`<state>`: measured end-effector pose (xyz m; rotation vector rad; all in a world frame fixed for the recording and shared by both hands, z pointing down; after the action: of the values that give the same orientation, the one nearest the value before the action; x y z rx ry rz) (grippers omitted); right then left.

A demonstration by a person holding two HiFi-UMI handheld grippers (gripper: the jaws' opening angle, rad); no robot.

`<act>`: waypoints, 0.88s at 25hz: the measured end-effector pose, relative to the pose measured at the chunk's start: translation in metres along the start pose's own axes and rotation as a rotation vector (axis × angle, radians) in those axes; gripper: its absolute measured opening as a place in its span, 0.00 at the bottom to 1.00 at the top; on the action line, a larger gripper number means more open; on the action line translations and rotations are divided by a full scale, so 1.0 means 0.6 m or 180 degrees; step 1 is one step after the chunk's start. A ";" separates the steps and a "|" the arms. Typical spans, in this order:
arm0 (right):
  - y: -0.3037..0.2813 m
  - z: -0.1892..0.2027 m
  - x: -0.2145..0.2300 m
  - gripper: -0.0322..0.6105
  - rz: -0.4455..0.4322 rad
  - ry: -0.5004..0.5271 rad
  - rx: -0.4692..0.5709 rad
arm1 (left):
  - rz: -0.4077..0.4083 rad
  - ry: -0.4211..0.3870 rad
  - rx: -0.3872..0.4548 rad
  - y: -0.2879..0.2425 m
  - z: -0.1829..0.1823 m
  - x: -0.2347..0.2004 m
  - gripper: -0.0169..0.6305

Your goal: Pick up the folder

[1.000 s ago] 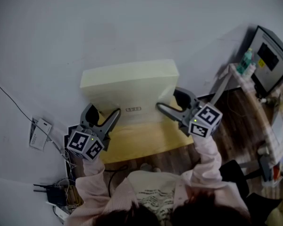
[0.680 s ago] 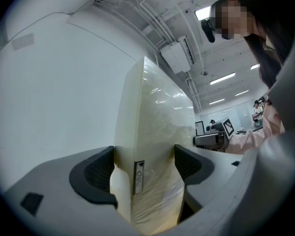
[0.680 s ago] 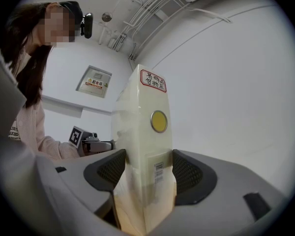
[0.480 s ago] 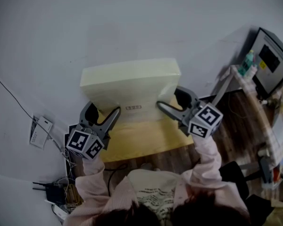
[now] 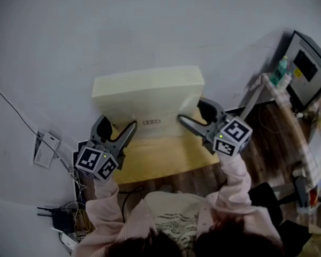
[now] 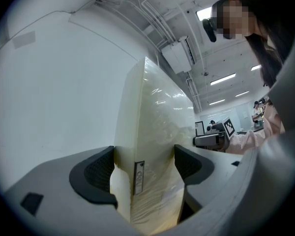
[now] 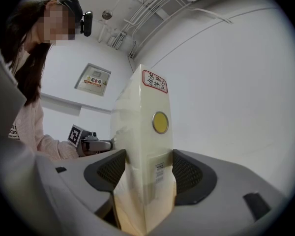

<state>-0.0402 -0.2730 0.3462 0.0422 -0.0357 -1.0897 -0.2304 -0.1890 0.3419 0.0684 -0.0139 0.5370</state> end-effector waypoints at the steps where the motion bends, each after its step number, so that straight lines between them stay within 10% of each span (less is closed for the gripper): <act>1: 0.000 0.001 0.000 0.50 -0.0002 -0.0006 -0.0002 | -0.0003 0.0000 -0.0004 0.000 0.000 0.000 0.61; 22: -0.003 0.008 0.001 0.50 0.0017 0.0037 -0.0067 | -0.0040 -0.0024 0.0010 0.001 0.000 0.000 0.61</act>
<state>-0.0416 -0.2746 0.3509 0.0294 -0.0139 -1.0843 -0.2304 -0.1886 0.3419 0.0735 -0.0201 0.5243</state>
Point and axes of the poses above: the fingertips, and each gripper's own axes: y backward along the fingers, x to its right, z out of its underside, the point moved 2 cm from there along y, backward along the fingers, and after that the axes turned 12 degrees about z, right-handed, at the moved point
